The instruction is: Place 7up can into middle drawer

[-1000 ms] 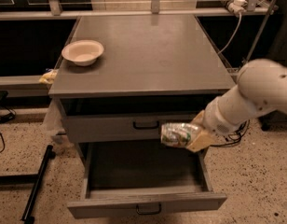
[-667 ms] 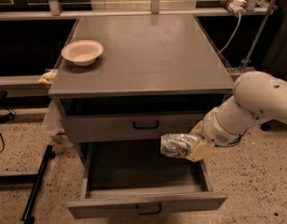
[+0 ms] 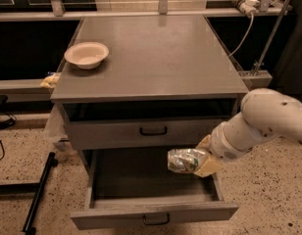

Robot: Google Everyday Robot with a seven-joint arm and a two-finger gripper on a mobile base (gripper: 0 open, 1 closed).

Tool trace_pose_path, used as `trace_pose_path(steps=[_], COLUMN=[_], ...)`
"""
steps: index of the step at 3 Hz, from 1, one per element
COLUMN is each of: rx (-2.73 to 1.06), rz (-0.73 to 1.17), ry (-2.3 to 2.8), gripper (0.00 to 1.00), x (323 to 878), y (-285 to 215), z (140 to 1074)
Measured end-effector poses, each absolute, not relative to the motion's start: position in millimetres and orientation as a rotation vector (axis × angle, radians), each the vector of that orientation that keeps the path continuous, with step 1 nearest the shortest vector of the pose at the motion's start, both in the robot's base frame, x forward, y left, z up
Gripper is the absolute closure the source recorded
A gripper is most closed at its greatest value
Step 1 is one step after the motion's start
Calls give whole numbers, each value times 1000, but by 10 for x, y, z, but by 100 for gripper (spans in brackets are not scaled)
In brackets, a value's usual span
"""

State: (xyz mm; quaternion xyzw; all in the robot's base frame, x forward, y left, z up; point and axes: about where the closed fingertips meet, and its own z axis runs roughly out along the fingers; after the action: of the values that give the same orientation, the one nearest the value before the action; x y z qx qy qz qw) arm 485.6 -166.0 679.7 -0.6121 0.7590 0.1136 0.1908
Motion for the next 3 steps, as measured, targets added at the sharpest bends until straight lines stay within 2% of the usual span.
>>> trace_pose_path(steps=[2, 3], rx=[-1715, -1715], rz=[348, 348], ry=[2028, 2028], gripper=[100, 100], x=[4959, 4960], y=[-1593, -1593], z=[5643, 5643])
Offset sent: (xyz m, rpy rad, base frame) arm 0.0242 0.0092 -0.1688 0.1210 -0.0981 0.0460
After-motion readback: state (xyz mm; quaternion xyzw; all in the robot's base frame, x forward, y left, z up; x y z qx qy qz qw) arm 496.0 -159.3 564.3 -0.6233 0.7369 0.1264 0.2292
